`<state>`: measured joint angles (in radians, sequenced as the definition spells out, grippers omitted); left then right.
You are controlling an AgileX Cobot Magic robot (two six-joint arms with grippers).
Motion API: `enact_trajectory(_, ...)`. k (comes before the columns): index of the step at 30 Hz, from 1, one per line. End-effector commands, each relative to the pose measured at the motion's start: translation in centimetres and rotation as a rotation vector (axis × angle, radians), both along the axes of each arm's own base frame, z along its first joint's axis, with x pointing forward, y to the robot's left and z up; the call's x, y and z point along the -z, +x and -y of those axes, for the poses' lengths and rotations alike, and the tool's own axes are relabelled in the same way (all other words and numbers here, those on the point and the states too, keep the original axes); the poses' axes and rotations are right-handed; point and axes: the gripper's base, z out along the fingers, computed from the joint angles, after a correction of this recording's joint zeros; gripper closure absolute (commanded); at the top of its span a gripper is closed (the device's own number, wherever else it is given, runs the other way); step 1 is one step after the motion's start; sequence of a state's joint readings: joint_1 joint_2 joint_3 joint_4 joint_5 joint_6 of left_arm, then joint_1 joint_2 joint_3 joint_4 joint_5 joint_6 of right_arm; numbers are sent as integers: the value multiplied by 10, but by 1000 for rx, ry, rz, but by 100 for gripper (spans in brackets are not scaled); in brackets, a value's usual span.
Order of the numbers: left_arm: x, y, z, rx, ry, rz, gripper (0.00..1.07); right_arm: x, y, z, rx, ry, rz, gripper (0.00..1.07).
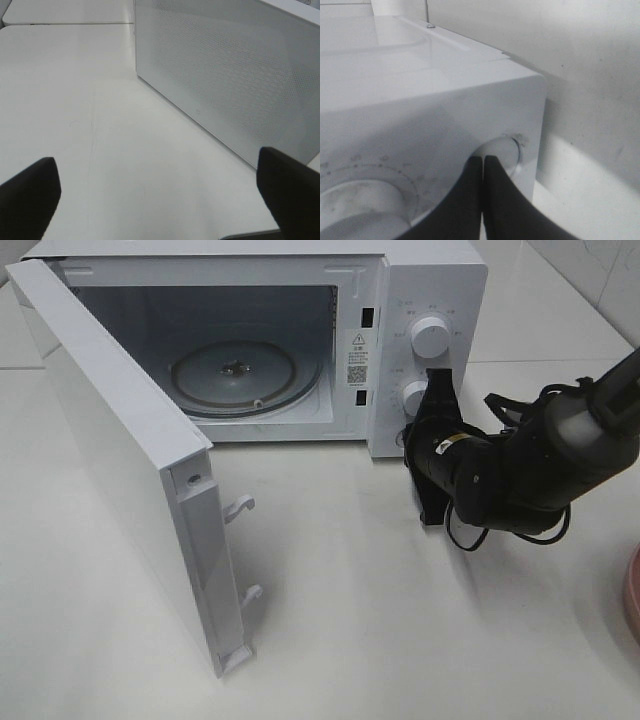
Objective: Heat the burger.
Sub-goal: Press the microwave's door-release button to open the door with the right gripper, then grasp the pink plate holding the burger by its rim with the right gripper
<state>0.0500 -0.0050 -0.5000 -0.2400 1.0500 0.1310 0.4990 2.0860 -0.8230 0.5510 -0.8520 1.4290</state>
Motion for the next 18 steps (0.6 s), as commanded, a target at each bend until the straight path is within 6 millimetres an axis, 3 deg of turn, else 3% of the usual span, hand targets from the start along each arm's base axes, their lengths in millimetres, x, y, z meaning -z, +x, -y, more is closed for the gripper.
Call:
enact_trajectory(1, -1, 0, 0, -6, -3, 19, 7, -13, -8, 0, -60, 11, -1, 107)
enact_trajectory(4, -1, 0, 0, -6, -3, 19, 7, -12, -10, 1, -60, 11, -16, 107)
enact_trajectory(6, -1, 0, 0, -6, -3, 19, 7, -13, -24, 6, -79, -1, -62, 107)
enact_trajectory(9, -1, 0, 0, -6, -3, 19, 7, -14, -27, 7, -91, -9, -69, 107)
enact_trajectory(11, -1, 0, 0, -6, -3, 19, 7, -21, -42, 12, -140, -38, -87, 107)
enact_trajectory(18, -1, 0, 0, -6, -3, 19, 7, -29, -65, 18, -248, -123, -139, 107)
